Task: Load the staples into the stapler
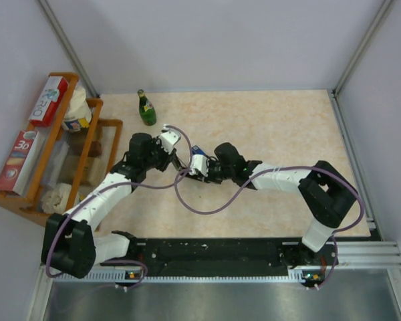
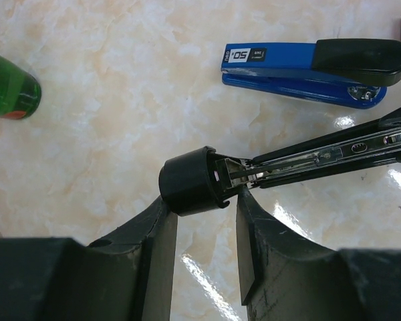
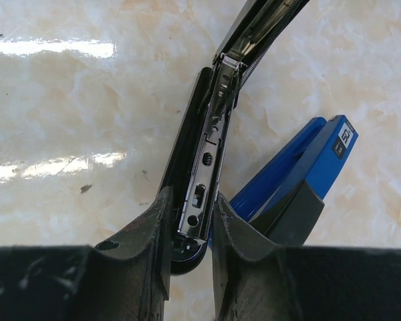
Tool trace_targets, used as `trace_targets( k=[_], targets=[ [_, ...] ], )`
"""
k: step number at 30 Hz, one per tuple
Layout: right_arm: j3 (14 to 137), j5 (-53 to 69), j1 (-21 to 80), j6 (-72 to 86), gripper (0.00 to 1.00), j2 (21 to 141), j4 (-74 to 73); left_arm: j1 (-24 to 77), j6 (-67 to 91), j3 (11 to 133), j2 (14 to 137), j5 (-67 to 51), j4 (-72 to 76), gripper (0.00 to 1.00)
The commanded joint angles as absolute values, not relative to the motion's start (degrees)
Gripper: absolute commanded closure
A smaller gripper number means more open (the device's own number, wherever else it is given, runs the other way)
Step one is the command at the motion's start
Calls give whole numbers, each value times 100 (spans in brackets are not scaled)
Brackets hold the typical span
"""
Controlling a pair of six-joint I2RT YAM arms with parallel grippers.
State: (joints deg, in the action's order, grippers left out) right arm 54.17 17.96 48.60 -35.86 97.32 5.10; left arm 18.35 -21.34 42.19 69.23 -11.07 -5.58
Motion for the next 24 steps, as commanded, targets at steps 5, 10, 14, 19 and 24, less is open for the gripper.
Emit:
trace_targets(
  k=[5,10,14,19,24],
  targets=[
    [5159,2962,5388,-4140,100,10204,-1731,1222,-3014,4307,7497,695,-992,100],
    [5256,2997,5414,-4034,100,10388,-1714,976,-3067,4368,7514,440,-1213,100],
    [5247,2997,5467,-3885,100,10424,-1547,844,-3129,4394,7611,299,-1362,100],
    [5159,3041,5572,-3692,100,10441,-1319,774,-3182,4535,7944,115,-1687,100],
    [5150,3032,5599,-3498,100,10512,-1143,651,-3243,4710,8243,26,-1977,100]
  ],
)
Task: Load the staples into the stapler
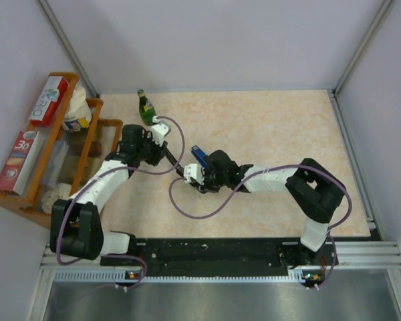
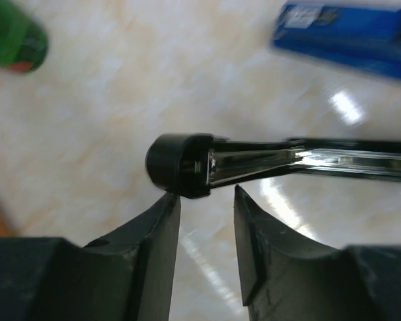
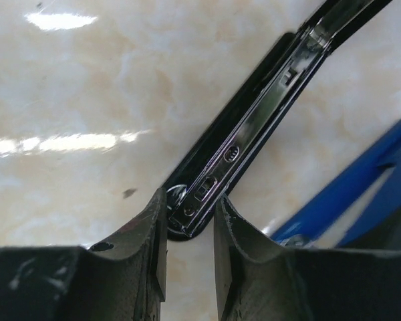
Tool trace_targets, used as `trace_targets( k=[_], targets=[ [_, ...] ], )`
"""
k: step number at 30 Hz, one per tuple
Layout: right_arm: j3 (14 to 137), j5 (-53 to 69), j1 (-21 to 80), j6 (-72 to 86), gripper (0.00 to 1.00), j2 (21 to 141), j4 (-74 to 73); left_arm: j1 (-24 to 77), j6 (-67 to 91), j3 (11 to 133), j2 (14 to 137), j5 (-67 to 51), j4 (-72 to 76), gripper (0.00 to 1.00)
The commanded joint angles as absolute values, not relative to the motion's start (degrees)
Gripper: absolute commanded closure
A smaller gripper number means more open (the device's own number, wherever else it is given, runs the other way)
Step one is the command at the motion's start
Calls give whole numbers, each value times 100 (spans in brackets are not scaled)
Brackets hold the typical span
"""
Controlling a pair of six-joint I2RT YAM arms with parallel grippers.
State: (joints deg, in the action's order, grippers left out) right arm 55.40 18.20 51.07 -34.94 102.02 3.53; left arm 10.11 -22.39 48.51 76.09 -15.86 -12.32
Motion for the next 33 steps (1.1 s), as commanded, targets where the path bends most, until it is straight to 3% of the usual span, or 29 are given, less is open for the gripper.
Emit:
trace_targets(
  k=[1,16,20,24,25,26,28,33],
  targets=[
    [5142,3041,5599,-3481,100,10520,-1116,607,-3243,4781,8314,-165,-2065,100],
    [5256,2980,5599,-3173,100,10723,-949,220,-3428,5264,8508,-1318,-2698,100],
    [5256,2831,5599,-3094,100,10749,-958,185,-3305,5370,8482,-1230,-2707,91],
    [5334,2646,5599,-2849,100,10767,-932,150,-3226,5370,8131,-1467,-2628,69],
    [5378,2550,5599,-2717,100,10784,-906,158,-3226,5370,7999,-1581,-2637,52],
    [5414,2479,5599,-2620,100,10802,-888,150,-3234,5370,7850,-1695,-2645,28],
    [5510,2373,5599,-2409,100,10819,-826,149,-3234,5344,7560,-1985,-2637,1],
    [5599,2268,5590,-2408,100,10811,-791,149,-3296,5203,7006,-2460,-2558,1]
  ],
)
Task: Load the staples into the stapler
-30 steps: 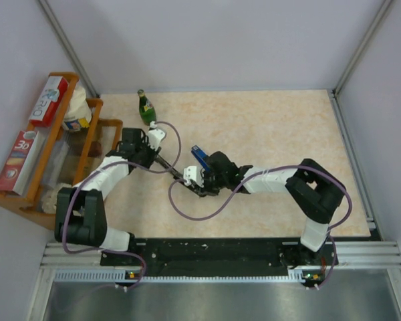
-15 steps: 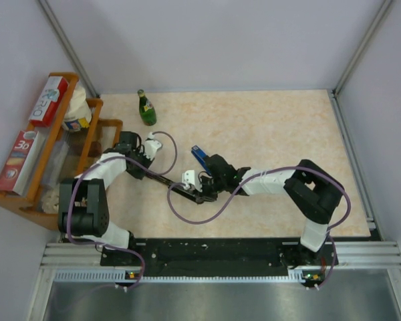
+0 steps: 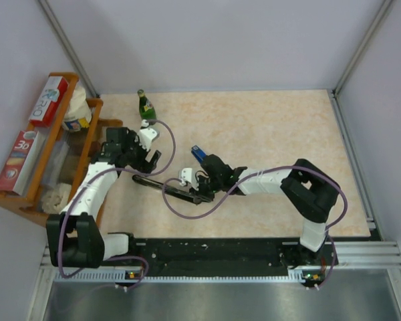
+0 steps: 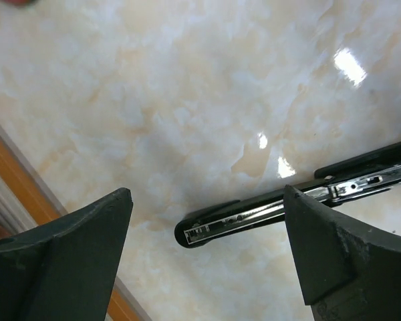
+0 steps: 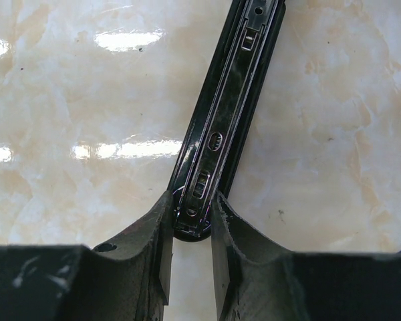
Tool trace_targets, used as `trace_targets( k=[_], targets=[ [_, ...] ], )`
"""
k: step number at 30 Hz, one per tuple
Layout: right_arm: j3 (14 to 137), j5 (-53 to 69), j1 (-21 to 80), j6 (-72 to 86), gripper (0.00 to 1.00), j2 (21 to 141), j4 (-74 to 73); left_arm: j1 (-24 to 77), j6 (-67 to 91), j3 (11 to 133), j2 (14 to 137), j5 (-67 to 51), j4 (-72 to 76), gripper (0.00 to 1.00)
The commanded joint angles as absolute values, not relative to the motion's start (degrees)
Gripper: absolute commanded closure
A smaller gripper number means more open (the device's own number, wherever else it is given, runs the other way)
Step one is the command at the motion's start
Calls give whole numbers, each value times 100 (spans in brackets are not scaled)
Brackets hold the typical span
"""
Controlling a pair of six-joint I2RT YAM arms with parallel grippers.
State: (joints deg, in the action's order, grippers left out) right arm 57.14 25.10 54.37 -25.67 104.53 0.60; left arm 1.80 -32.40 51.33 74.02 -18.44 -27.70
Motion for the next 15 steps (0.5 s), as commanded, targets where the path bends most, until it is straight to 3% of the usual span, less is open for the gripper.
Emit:
trace_targets(
  k=[1,4,15],
  targets=[
    [5590,2172,5590,-2391,100,10776,-730,149,-3305,5177,6944,-2504,-2549,1],
    [5572,2057,5467,-2373,98,10583,-625,158,-3313,5089,6847,-2540,-2444,1],
    [5467,2592,5028,-2760,39,9248,-1160,193,-3401,5211,6847,-2997,-2347,1]
  ],
)
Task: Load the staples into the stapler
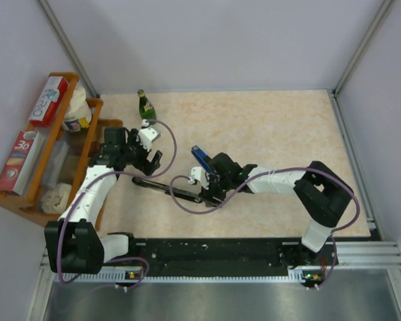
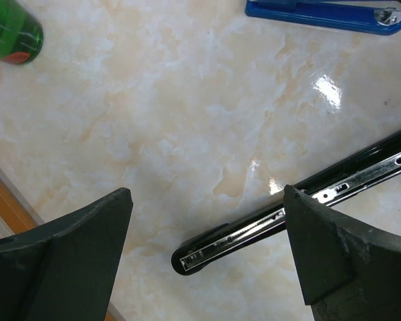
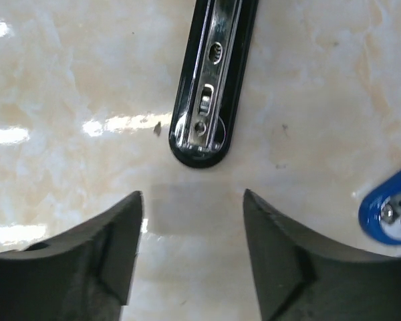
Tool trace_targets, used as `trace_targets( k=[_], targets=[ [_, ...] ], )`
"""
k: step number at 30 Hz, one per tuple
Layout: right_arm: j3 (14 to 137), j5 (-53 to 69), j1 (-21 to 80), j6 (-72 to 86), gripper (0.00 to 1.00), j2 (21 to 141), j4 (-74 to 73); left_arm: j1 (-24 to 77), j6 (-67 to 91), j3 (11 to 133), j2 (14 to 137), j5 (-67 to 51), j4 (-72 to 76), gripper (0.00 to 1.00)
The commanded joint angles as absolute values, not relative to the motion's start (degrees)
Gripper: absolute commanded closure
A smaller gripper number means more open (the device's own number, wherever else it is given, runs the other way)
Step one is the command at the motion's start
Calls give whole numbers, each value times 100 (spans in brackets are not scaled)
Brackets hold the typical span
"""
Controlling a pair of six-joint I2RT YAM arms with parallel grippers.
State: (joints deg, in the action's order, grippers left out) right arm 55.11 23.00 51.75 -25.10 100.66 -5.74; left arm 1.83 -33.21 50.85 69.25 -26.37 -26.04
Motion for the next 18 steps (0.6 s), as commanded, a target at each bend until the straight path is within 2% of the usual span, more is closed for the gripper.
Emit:
trace_targets(
  k=[1,3,7,13,18],
  targets=[
    [5475,2671,4984,-2760,33,9055,-1247,193,-3401,5255,6864,-3006,-2338,1],
    [5537,2725,4905,-2943,28,8703,-1554,228,-3428,5352,6943,-3085,-2338,1],
    [5415,2681,4633,-3234,24,7965,-1889,447,-3673,5493,7101,-3252,-2355,1],
    [5054,2584,3878,-3322,22,7050,-2074,1747,-4340,5949,7671,-2348,-2356,1],
    [4878,2768,3078,-3244,22,6610,-2206,2390,-5113,6968,8690,-2302,-2767,1]
  ],
)
